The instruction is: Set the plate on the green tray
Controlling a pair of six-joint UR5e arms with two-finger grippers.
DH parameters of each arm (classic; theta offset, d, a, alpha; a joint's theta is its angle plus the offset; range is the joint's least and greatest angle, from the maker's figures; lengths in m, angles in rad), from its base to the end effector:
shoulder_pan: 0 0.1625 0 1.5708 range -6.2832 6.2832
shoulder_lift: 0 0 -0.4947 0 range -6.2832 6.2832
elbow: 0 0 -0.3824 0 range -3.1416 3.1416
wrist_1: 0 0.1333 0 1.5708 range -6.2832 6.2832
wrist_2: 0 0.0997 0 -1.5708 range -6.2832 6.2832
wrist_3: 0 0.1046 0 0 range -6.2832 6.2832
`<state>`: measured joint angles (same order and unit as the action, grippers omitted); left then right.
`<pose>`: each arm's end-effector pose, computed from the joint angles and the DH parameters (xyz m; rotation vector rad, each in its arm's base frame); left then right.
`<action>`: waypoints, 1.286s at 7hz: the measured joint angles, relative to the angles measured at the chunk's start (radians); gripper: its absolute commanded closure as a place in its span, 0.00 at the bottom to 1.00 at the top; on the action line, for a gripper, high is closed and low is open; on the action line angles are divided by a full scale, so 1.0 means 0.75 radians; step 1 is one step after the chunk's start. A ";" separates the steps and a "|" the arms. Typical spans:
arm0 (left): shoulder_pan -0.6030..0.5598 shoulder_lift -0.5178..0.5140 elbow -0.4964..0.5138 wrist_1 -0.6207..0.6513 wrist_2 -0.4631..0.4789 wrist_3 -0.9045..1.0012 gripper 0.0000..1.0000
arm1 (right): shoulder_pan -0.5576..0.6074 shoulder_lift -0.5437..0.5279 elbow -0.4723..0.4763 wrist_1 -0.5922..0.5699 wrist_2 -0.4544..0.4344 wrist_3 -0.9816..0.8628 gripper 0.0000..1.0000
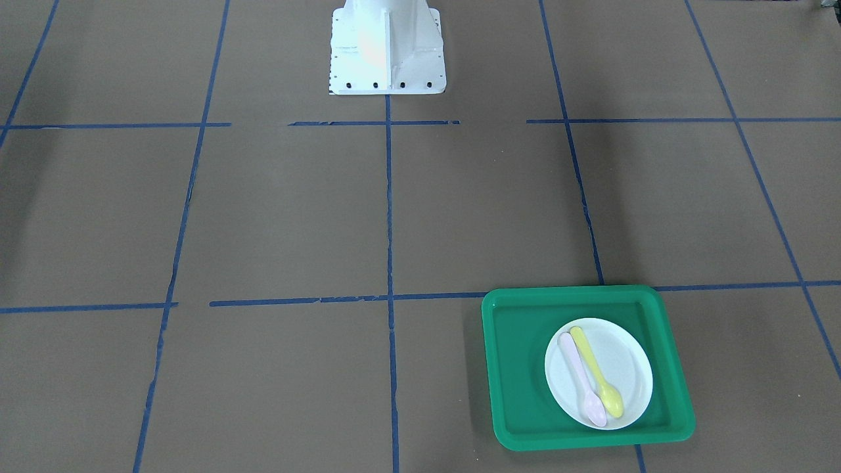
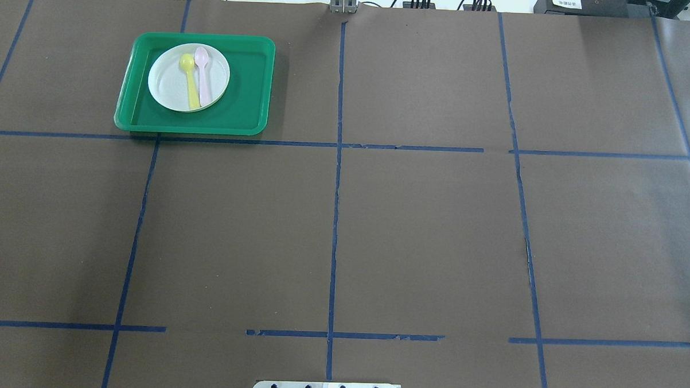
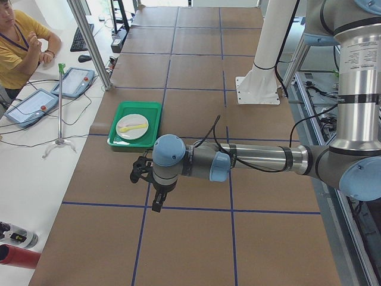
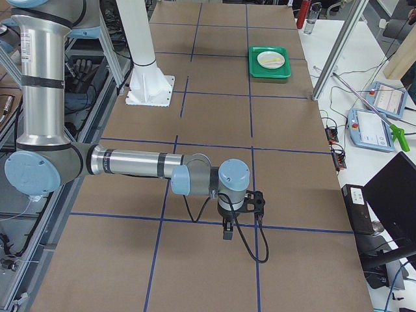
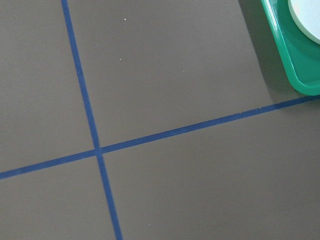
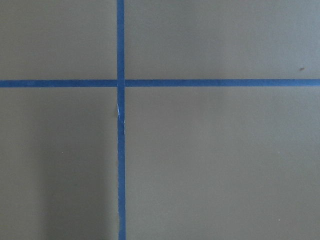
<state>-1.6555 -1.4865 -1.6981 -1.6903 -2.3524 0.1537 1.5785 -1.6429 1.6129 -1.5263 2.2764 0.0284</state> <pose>-0.0975 -0.4441 0.6961 0.2459 0.7564 0.1288 0.0689 -0.4469 0.7456 0.0066 -0.7057 0.0295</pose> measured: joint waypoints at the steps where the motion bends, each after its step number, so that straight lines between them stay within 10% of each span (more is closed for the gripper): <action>1: -0.001 0.056 -0.011 -0.011 0.029 0.011 0.00 | 0.000 0.000 0.000 0.000 0.000 -0.001 0.00; 5: 0.035 0.105 0.023 -0.232 0.039 0.027 0.00 | 0.000 0.000 0.000 0.000 0.000 -0.001 0.00; 9: 0.051 0.135 -0.062 -0.062 0.042 0.026 0.00 | 0.000 0.000 0.000 0.000 0.000 0.000 0.00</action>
<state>-1.6171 -1.3854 -1.7446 -1.7366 -2.3206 0.1733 1.5785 -1.6429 1.6130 -1.5263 2.2764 0.0283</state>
